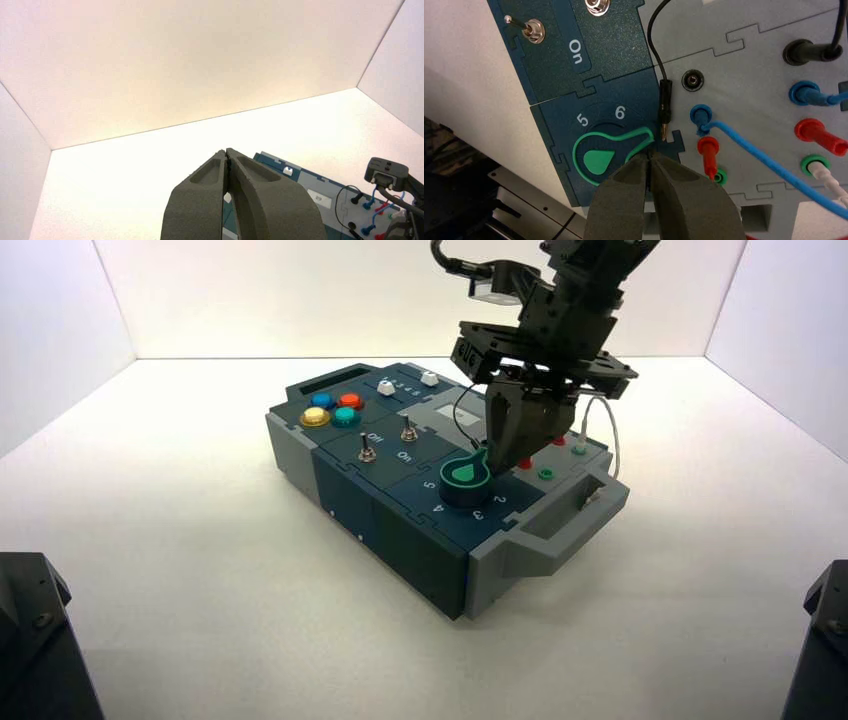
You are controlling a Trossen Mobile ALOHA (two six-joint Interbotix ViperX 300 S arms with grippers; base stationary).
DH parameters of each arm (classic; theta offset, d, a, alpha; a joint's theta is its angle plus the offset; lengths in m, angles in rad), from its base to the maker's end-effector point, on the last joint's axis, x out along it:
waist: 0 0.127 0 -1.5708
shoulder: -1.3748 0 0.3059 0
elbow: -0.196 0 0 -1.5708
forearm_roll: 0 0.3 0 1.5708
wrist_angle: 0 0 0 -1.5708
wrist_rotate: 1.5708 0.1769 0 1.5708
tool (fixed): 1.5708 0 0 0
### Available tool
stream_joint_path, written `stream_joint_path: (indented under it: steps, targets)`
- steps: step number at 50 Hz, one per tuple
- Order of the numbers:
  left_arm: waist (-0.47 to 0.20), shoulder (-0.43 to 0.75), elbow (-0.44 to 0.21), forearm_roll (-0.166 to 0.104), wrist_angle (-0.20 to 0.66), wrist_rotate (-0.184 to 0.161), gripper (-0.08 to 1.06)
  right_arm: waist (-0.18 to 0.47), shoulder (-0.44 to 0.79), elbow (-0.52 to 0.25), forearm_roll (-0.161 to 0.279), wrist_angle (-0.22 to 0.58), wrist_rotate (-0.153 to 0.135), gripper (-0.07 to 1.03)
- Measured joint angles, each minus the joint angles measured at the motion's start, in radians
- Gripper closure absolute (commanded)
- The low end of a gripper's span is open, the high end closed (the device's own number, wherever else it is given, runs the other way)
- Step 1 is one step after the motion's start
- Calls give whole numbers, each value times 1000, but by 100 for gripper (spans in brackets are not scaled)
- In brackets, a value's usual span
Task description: Turn the knob to position 6.
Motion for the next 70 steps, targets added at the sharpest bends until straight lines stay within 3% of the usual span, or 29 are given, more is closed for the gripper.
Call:
stream_joint_path:
  steps: [70]
  targets:
    - [0,25,0,-2,-5,-2,101,-2,69,-92,-28,23,0,98]
